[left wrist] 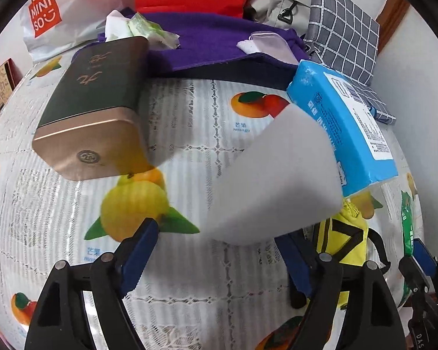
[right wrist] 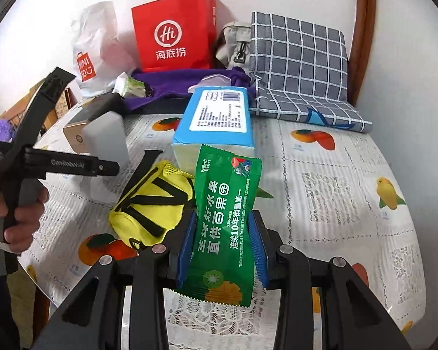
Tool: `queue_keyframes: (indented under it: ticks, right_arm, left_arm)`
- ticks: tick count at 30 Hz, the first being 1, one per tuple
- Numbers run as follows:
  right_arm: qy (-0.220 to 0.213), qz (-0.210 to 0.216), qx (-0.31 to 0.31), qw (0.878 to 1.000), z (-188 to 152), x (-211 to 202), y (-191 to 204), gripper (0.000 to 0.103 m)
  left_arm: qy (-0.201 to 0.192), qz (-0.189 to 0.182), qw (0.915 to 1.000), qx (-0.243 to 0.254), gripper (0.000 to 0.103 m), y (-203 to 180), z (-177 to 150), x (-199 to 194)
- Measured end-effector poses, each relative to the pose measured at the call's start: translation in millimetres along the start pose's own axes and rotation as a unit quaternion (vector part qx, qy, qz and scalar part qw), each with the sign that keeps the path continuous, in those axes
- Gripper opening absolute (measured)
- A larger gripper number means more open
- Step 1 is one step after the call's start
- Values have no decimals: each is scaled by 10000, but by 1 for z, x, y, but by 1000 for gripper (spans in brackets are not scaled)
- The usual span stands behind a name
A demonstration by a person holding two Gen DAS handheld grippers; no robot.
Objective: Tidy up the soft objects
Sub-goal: 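Grasp the white sponge with the left tool while the right tool lifts the packet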
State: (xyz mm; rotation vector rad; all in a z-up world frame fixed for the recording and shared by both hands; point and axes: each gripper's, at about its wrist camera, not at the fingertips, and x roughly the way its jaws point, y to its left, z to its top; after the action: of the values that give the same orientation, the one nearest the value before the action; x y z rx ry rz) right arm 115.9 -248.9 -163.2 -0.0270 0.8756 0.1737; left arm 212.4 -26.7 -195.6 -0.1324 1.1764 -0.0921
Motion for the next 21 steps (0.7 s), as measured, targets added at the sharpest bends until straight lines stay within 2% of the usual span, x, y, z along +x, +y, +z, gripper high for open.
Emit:
queue_keyframes:
  ticks: [4,9,10,12,13,14,21]
  right_arm:
    - [40,32,59,10000,-2,5,-7,36]
    - [128,49,101,9999,-5,13,-10,36]
    - [143,58,108,9998,-6,15,-11,36]
    - [169,59,113,9998,-7,17,-11,36]
    - [185,52,116,9997,-7,19,-11,36]
    - [201,48,125,9997,-8,21,-12,36]
    - [380,58,168,9991,-15,32,-13,36]
  left_arm:
    - [-136,-101,9998,-49,79,0,4,-4]
    - [-374,33,9993,8,78,0,11,-9]
    - [-419,11,9991,5,74,1,12,-10]
    - [-448,-25,9990,4,60,2,12,-11]
    - [-453,-24,9990,13,42,3,13,-11]
    - [-442,-38,9990,28,30,3,12,-10]
    - [-558,-55,9984,88,30,9,5,-18]
